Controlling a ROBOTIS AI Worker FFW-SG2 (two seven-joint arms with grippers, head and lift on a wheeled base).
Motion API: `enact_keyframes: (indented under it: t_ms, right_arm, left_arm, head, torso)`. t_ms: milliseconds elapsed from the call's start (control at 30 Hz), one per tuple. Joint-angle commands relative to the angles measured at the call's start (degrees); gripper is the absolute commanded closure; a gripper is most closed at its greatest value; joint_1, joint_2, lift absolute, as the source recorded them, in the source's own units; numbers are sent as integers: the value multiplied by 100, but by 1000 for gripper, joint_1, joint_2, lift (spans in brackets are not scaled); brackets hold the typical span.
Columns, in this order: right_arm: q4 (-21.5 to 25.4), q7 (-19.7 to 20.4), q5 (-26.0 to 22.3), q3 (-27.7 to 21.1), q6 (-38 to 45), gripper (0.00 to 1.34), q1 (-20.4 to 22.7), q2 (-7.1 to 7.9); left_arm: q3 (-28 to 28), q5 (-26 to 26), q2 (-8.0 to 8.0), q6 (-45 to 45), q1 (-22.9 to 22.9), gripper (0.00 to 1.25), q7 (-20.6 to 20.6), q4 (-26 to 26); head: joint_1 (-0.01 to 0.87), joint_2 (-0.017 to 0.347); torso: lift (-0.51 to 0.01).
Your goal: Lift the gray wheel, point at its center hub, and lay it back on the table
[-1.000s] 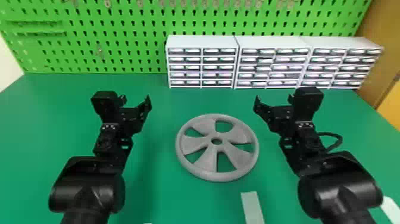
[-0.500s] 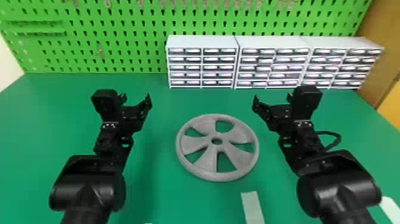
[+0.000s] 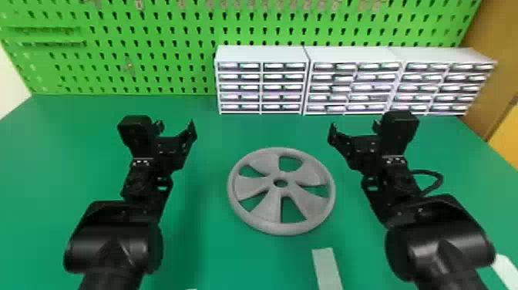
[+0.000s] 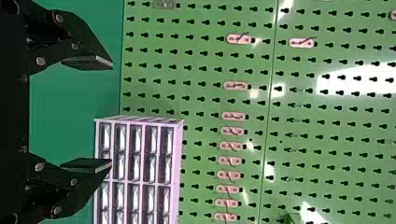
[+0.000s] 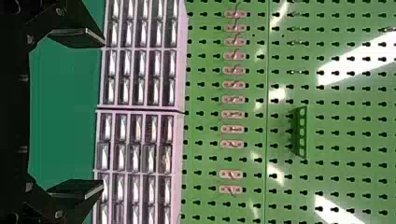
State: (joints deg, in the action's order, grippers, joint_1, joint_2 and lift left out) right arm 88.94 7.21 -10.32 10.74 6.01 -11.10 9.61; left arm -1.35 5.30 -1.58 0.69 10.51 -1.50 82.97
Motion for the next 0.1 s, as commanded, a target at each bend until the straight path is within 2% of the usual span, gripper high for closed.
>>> enact_keyframes:
  t_ms: [0,67]
  right_arm:
    - [0,0,-5,-11,-3,223,-15,-3]
    - [0,0,-5,-11,5,223,-15,-3]
  left_arm:
    - [-5,15,0,-16,4,506,0,0]
    - [4,15,0,-16,4,506,0,0]
  head:
    - [692,48]
    - [692,48]
  torso:
    - [-96]
    - [-96]
